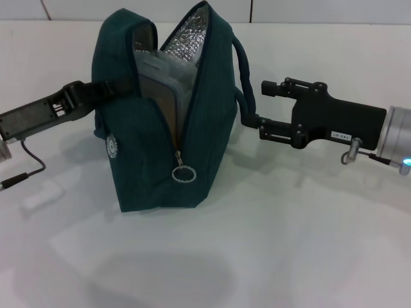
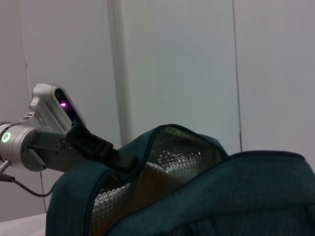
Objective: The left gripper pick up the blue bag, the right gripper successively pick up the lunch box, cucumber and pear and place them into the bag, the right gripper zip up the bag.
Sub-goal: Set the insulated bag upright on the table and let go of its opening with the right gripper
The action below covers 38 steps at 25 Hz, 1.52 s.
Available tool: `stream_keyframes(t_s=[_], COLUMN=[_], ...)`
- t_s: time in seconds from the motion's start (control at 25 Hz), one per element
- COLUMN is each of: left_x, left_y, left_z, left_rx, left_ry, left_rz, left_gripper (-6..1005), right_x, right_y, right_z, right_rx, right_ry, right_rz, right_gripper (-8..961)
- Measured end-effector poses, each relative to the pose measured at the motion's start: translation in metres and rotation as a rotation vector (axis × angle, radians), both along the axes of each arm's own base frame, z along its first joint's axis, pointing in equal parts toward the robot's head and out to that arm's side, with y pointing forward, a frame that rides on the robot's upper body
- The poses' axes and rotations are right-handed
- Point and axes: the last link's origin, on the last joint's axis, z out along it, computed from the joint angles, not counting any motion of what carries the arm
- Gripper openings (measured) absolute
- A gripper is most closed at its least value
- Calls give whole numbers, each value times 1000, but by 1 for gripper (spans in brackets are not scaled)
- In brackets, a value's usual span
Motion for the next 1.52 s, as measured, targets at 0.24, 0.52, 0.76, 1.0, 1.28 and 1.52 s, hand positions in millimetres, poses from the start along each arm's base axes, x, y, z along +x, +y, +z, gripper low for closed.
stream_keyframes(t_s=[0.24,0.52,0.76,1.0,1.28,1.52], left_x=[0,1,1,-1,0,0], left_y=[0,0,0,-1,0,1], left_z=[0,-1,-1,-1,0,0], left_rx=[0,0,1,4,3,4], left_ry=[-1,-2,-2,-3,-2,-1], left_rz=[0,0,0,5,1,1], left_gripper=[43,43,44,44,44,44], right_x=[-9,-17,-24,-25,-23,-18], right_y=[5,7,4,1,1,-1], right_z=[-1,-14,-27,-26,-23,-17], right_rx=[1,-17,-13,44,58,107], right_ry=[-1,-49,-121,-91,-84,-68], right_rz=[25,43,129,161,152,148], right_gripper=[683,676,610,488,194,69])
